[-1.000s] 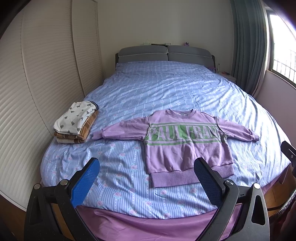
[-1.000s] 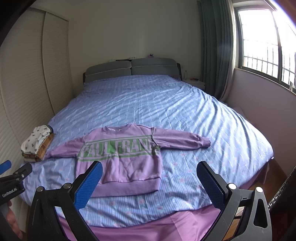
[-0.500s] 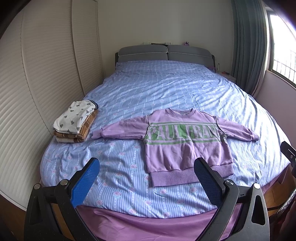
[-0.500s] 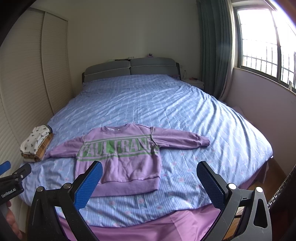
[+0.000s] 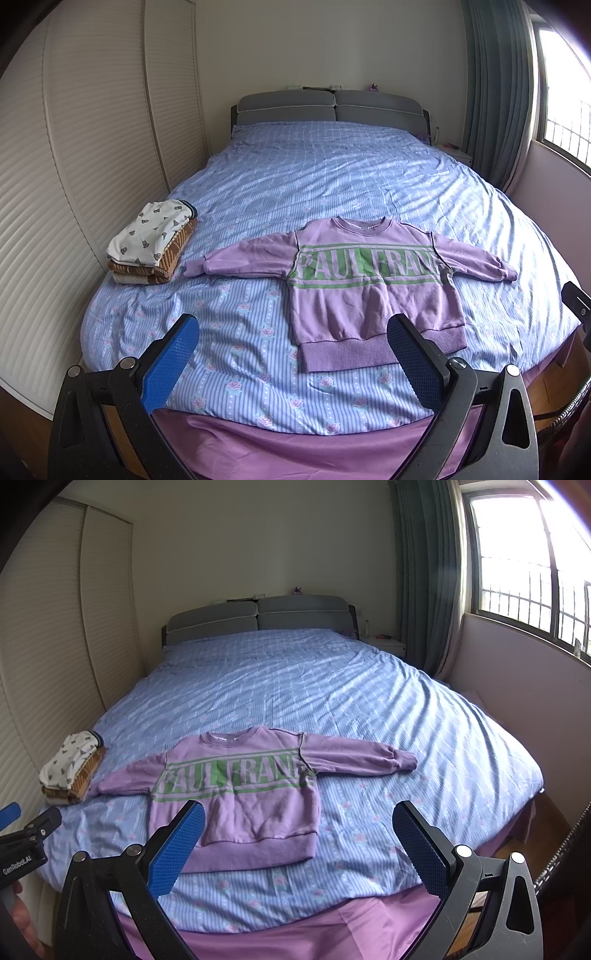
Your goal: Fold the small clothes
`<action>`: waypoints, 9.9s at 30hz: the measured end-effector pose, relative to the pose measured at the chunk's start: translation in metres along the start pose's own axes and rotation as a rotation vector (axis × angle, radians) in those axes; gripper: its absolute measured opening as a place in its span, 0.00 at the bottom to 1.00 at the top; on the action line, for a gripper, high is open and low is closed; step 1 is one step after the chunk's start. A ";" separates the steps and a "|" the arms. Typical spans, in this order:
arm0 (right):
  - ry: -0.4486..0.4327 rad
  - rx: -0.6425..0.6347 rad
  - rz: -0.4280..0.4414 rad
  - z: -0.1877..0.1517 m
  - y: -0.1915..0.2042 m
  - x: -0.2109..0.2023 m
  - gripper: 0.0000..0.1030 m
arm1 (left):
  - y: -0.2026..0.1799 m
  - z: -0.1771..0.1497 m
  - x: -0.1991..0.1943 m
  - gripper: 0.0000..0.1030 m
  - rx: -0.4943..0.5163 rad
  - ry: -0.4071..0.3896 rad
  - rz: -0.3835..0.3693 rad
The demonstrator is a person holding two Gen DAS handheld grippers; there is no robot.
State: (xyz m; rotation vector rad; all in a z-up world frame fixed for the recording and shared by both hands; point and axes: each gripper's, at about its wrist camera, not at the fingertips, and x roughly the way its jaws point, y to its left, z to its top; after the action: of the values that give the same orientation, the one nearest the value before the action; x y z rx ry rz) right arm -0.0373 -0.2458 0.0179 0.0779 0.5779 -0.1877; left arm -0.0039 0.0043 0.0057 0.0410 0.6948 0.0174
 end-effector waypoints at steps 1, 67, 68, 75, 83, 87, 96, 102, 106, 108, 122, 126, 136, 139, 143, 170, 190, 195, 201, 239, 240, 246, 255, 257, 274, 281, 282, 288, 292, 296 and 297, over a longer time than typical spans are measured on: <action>0.000 0.000 0.000 0.000 0.000 0.000 0.99 | 0.000 0.000 0.000 1.00 0.000 0.000 0.000; -0.003 -0.058 0.096 0.020 0.094 0.055 0.99 | 0.080 0.004 0.066 1.00 -0.058 -0.033 0.046; -0.004 -0.058 0.106 0.022 0.102 0.059 0.99 | 0.086 0.005 0.071 1.00 -0.061 -0.030 0.051; -0.004 -0.107 0.161 0.027 0.165 0.093 0.99 | 0.136 0.009 0.124 0.94 -0.102 -0.003 0.060; 0.025 -0.147 0.192 0.023 0.230 0.147 0.99 | 0.196 0.013 0.214 0.77 -0.228 0.057 0.043; 0.061 -0.150 0.207 0.018 0.258 0.177 0.99 | 0.219 0.010 0.258 0.66 -0.303 0.084 0.034; 0.125 -0.152 0.214 0.010 0.303 0.234 0.99 | 0.256 -0.005 0.327 0.44 -0.493 0.117 0.006; 0.147 -0.136 0.205 0.011 0.312 0.261 0.99 | 0.269 -0.016 0.356 0.36 -0.622 0.133 -0.014; 0.163 -0.142 0.199 0.007 0.315 0.271 0.99 | 0.272 -0.022 0.365 0.31 -0.695 0.133 -0.034; 0.176 -0.142 0.199 0.004 0.315 0.275 0.99 | 0.272 -0.023 0.369 0.22 -0.717 0.133 -0.042; 0.167 -0.097 0.157 0.013 0.264 0.262 0.99 | 0.240 0.031 0.318 0.09 -0.557 0.001 0.007; 0.150 -0.060 0.125 0.019 0.226 0.254 0.99 | 0.205 0.065 0.297 0.09 -0.441 -0.060 0.003; 0.115 0.078 0.022 0.028 0.108 0.235 0.99 | 0.054 0.126 0.282 0.08 -0.145 -0.100 -0.119; 0.118 0.117 -0.014 0.024 0.073 0.238 0.99 | 0.000 0.134 0.288 0.08 -0.058 -0.088 -0.172; 0.132 0.186 -0.040 0.017 0.031 0.246 0.99 | -0.072 0.137 0.296 0.08 0.046 -0.076 -0.233; 0.247 0.304 -0.107 -0.035 -0.073 0.286 0.99 | -0.192 0.069 0.331 0.55 0.250 0.032 -0.276; 0.143 -0.001 0.071 0.036 0.045 0.374 0.73 | -0.025 0.040 0.395 0.56 0.006 0.158 -0.056; 0.240 -0.069 0.149 0.037 0.066 0.409 0.49 | -0.018 0.035 0.401 0.59 -0.028 0.161 -0.070; 0.308 -0.049 0.144 0.024 0.063 0.430 0.13 | -0.009 0.034 0.406 0.65 -0.057 0.168 -0.070; 0.178 0.219 0.069 0.019 -0.065 0.332 0.66 | -0.072 0.070 0.320 0.68 0.029 0.078 -0.110; 0.176 0.258 0.050 0.017 -0.085 0.325 0.66 | -0.084 0.073 0.317 0.68 0.041 0.075 -0.124; 0.189 0.468 -0.059 -0.004 -0.192 0.316 0.66 | -0.173 0.084 0.301 0.68 0.120 0.047 -0.205; 0.165 0.724 -0.059 -0.027 -0.279 0.338 0.66 | -0.276 0.088 0.303 0.68 0.192 0.048 -0.277; 0.167 0.774 -0.036 -0.033 -0.291 0.349 0.65 | -0.290 0.087 0.304 0.68 0.204 0.050 -0.284; 0.136 0.829 0.058 -0.028 -0.300 0.393 0.14 | -0.288 0.079 0.307 0.68 0.200 0.066 -0.266; -0.024 0.546 0.027 0.054 -0.221 0.341 0.14 | -0.216 0.094 0.289 0.68 0.115 0.030 -0.212; -0.044 0.508 0.031 0.065 -0.207 0.333 0.14 | -0.201 0.097 0.286 0.68 0.098 0.023 -0.200; -0.133 0.306 0.094 0.116 -0.101 0.309 0.14 | -0.111 0.106 0.274 0.71 -0.025 0.006 -0.160; -0.132 0.182 0.160 0.126 -0.020 0.310 0.14 | -0.054 0.105 0.267 0.71 -0.072 -0.012 -0.111; -0.103 0.067 0.194 0.110 0.055 0.321 0.14 | 0.002 0.097 0.269 0.72 -0.137 0.002 -0.085; -0.091 0.039 0.196 0.103 0.074 0.327 0.14 | 0.013 0.094 0.271 0.72 -0.149 0.014 -0.087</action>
State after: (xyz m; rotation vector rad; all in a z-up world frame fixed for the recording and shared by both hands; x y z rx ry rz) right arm 0.3010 -0.2364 -0.0738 0.1622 0.4732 -0.0113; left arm 0.2643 0.0224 -0.0951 -0.1320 0.7071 -0.0144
